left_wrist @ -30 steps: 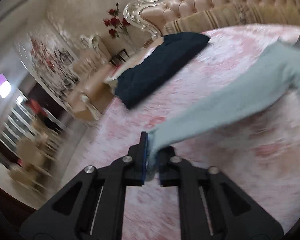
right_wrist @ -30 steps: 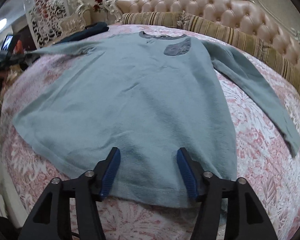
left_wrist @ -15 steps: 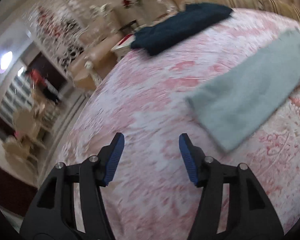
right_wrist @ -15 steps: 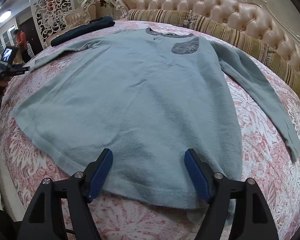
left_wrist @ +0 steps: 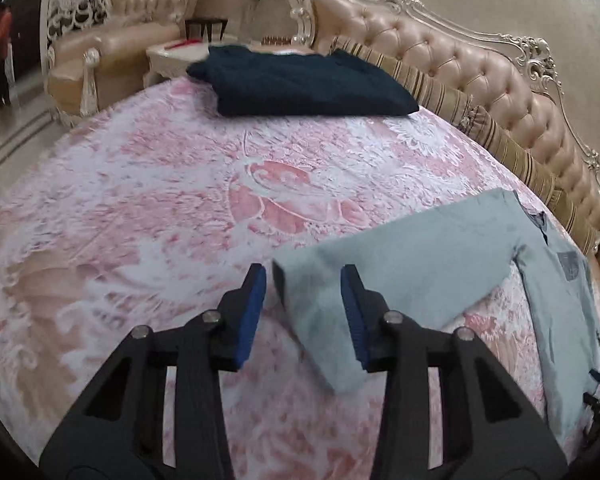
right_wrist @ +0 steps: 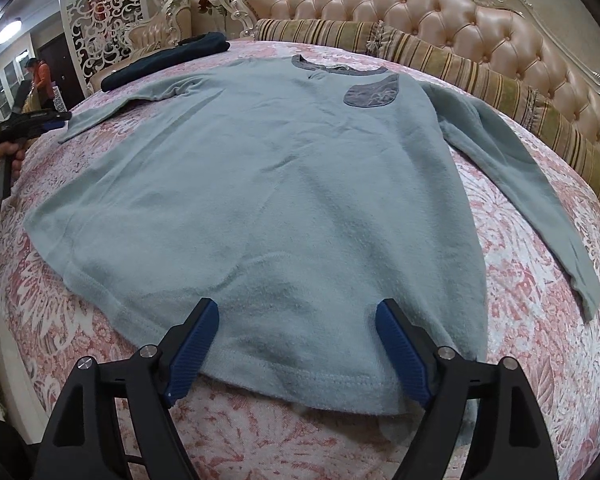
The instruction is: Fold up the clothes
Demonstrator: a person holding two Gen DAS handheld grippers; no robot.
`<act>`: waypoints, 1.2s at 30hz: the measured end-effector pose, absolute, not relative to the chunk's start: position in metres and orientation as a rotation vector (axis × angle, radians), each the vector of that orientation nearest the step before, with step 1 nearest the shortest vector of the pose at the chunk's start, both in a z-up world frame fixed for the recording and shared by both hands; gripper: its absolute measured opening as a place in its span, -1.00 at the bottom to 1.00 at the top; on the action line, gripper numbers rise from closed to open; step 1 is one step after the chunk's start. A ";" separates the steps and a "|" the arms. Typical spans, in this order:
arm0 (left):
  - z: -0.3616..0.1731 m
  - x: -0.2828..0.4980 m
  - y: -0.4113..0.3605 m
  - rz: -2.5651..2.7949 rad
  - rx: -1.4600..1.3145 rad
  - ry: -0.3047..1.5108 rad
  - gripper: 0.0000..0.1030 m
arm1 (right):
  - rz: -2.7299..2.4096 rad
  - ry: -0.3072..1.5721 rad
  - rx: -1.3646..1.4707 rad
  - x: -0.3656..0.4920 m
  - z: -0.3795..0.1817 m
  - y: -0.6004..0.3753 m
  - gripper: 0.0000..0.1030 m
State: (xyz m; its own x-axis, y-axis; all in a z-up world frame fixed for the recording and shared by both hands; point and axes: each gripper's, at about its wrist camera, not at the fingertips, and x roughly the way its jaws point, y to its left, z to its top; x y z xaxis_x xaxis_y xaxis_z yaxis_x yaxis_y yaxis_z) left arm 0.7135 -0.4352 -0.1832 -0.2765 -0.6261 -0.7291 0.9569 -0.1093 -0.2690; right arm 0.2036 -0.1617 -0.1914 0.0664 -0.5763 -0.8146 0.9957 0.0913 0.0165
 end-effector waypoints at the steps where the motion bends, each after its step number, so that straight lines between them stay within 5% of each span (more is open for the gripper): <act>1: -0.186 0.712 -0.441 -1.678 0.548 0.873 -0.19 | -1.351 0.755 0.711 0.204 -0.192 -0.161 0.59; 3: -0.186 0.709 -0.445 -1.691 0.574 0.880 -0.34 | -1.350 0.757 0.713 0.204 -0.191 -0.162 0.59; 4: -0.184 0.709 -0.446 -1.693 0.584 0.881 -0.98 | -1.350 0.758 0.714 0.204 -0.191 -0.162 0.59; 13: -0.152 0.718 -0.479 -1.654 0.635 0.764 -0.93 | -1.356 0.761 0.724 0.205 -0.192 -0.164 0.61; 24: -0.184 0.719 -0.529 -1.571 0.718 0.750 -0.92 | -1.379 0.761 0.742 0.206 -0.193 -0.163 0.63; 27: -0.183 0.720 -0.531 -1.550 0.715 0.768 -0.74 | -1.384 0.762 0.746 0.206 -0.192 -0.163 0.63; 33: -0.157 0.736 -0.509 -1.502 0.668 0.747 -0.03 | -1.368 0.759 0.756 0.201 -0.184 -0.162 0.62; 36: -0.134 0.746 -0.492 -1.499 0.607 0.722 0.03 | -1.407 0.685 0.709 0.180 -0.155 -0.153 0.61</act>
